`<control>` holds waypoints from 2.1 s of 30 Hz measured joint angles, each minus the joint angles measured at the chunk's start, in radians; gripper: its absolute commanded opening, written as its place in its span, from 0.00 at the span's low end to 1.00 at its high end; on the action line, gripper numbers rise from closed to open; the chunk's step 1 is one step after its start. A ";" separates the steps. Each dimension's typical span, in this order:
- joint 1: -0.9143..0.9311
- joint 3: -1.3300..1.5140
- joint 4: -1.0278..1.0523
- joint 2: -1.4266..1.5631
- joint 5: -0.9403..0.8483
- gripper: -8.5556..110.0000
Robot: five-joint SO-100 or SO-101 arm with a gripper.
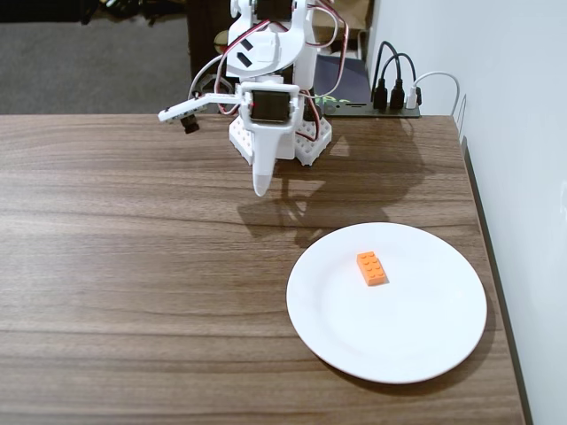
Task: Grasp a lego block and put it on the plate.
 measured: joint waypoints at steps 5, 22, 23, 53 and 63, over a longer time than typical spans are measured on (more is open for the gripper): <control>-0.028 0.025 0.037 0.095 0.038 0.08; -0.100 0.167 0.020 0.135 0.087 0.08; -0.094 0.167 0.020 0.137 0.087 0.08; -0.094 0.167 0.020 0.137 0.087 0.08; -0.094 0.167 0.020 0.137 0.087 0.08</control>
